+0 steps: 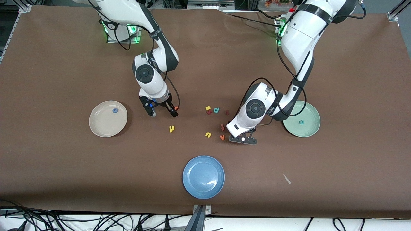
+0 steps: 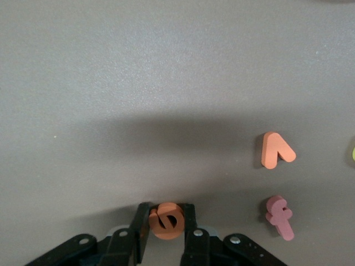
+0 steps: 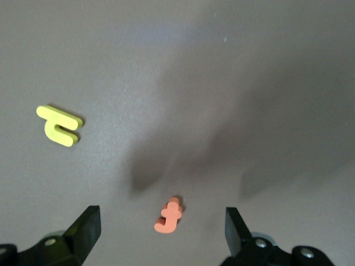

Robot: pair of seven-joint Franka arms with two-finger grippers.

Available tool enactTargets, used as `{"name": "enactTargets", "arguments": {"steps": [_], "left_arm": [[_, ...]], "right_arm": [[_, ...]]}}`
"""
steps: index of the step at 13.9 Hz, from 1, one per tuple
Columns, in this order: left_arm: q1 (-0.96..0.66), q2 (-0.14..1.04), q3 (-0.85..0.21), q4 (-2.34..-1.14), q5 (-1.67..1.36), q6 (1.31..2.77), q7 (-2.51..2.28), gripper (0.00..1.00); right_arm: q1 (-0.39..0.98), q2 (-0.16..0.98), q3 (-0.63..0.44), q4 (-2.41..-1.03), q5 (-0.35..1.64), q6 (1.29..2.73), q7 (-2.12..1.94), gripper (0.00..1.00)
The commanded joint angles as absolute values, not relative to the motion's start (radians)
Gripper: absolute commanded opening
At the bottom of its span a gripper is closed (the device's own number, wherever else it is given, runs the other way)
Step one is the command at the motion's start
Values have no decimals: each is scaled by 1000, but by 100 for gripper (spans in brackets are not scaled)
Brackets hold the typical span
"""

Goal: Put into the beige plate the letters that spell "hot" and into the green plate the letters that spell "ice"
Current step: 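Carry the orange e to the green plate while the right gripper reaches the f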

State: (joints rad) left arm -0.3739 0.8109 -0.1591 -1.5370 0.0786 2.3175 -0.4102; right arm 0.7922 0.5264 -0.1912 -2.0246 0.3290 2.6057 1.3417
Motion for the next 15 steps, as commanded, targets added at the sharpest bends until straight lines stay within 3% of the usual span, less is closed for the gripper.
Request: {"name": "enactTargets", "arguments": {"steps": [1, 8, 11, 15], "left_arm": [[-367, 804, -158, -1519, 112, 2289, -426, 2], [-267, 687, -160, -1520, 121, 1953, -377, 0], [-213, 658, -161, -1545, 130, 1894, -347, 0], [-123, 623, -163, -1614, 155, 1896, -232, 0]], "right_arm": [[804, 564, -193, -1994, 364, 2615, 1359, 99], [815, 581, -180, -1994, 367, 2615, 1376, 91], [818, 581, -179, -1994, 367, 2617, 1373, 81], [828, 597, -179, -1996, 367, 2640, 1364, 58]]}}
